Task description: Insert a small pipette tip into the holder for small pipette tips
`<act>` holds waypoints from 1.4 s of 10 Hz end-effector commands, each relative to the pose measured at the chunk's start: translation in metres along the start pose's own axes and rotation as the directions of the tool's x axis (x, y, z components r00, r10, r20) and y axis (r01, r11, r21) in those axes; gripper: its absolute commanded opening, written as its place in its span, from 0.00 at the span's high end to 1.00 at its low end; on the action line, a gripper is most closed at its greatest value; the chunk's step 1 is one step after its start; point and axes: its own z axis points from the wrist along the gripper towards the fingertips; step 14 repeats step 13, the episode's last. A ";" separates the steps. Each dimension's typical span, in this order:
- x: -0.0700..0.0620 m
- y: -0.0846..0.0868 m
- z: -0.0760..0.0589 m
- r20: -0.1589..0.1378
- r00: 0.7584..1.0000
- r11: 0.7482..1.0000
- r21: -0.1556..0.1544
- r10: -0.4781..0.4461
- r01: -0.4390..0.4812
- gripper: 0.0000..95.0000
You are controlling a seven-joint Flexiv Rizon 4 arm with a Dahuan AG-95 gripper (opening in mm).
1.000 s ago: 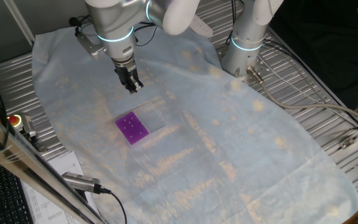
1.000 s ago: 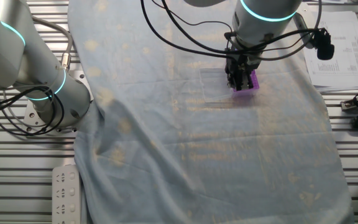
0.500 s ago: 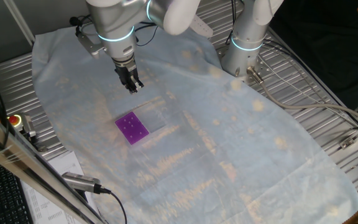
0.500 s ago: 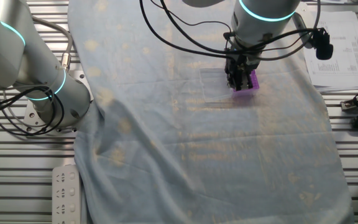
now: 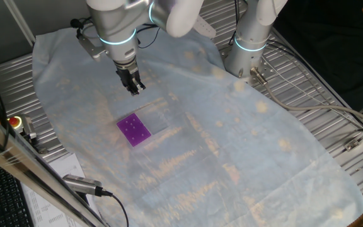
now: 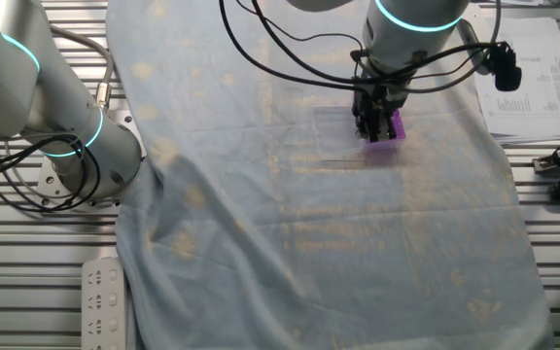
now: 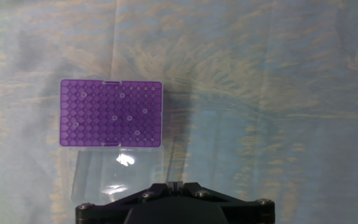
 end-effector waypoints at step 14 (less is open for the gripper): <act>-0.020 -0.020 -0.002 0.050 0.999 0.999 0.044 0.006 -0.008 1.00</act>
